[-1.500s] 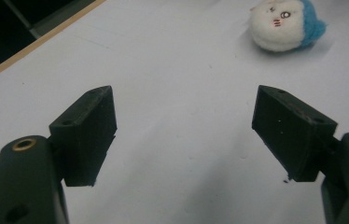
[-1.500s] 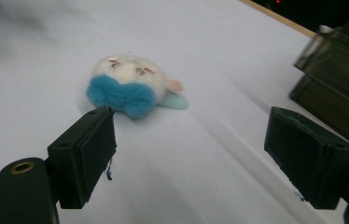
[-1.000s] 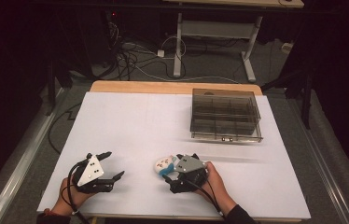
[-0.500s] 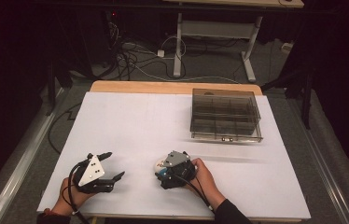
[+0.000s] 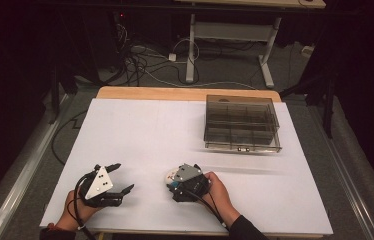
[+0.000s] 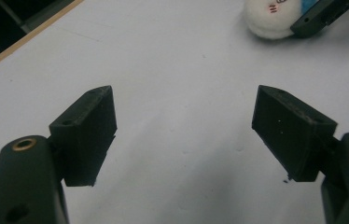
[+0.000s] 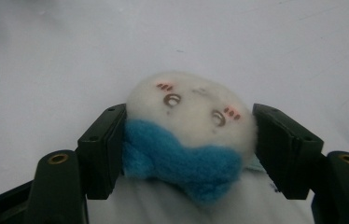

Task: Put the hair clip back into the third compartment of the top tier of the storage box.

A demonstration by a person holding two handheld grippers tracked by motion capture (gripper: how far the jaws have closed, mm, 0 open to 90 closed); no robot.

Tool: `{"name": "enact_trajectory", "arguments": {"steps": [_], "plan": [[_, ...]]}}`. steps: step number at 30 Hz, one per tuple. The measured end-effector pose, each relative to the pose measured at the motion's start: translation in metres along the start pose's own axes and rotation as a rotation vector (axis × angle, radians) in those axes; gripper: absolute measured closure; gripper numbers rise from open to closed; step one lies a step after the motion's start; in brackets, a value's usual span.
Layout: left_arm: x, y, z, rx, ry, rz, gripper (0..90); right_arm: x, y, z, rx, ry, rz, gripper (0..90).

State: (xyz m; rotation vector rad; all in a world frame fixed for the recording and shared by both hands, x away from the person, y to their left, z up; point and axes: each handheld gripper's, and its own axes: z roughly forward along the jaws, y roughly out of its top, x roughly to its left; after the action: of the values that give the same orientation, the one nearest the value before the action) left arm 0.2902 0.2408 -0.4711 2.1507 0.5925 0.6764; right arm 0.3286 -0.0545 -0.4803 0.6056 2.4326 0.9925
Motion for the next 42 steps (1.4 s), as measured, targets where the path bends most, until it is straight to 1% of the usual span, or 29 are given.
{"name": "enact_trajectory", "arguments": {"steps": [1,3,5,10,13,15,27,33,39,42], "plan": [[0.0,0.0,0.0,0.0,0.001,0.002,21.1,0.0,0.0,-0.001,-0.001,0.002,-0.007,30.6],[0.0,0.0,0.0,-0.001,0.004,0.004,21.1,0.001,-0.001,-0.002,-0.009,0.003,-0.001,30.6],[0.0,0.0,0.0,0.001,0.005,0.003,21.1,0.001,-0.001,-0.003,-0.017,0.008,-0.016,30.7],[0.0,0.0,0.0,0.001,0.006,0.008,21.1,0.002,-0.002,-0.005,-0.028,0.015,-0.014,31.2],[0.0,0.0,0.0,0.002,0.006,0.009,21.1,0.0,-0.002,-0.008,-0.044,0.035,-0.021,31.6],[0.0,0.0,0.0,0.001,0.004,0.009,21.1,0.0,-0.002,-0.009,-0.048,0.038,-0.02,31.6],[0.0,0.0,0.0,0.004,0.0,0.015,21.2,-0.002,0.0,-0.021,-0.072,0.013,-0.039,31.8],[-0.001,0.0,0.001,0.009,-0.003,0.024,21.2,-0.001,0.002,-0.025,-0.081,0.015,-0.046,31.8],[-0.001,0.0,0.0,0.011,-0.002,0.023,21.2,0.0,0.004,-0.032,-0.088,0.013,-0.067,31.9],[0.0,0.0,0.0,0.01,-0.002,0.022,21.2,-0.001,0.005,-0.035,-0.094,0.013,-0.07,32.0]]}}
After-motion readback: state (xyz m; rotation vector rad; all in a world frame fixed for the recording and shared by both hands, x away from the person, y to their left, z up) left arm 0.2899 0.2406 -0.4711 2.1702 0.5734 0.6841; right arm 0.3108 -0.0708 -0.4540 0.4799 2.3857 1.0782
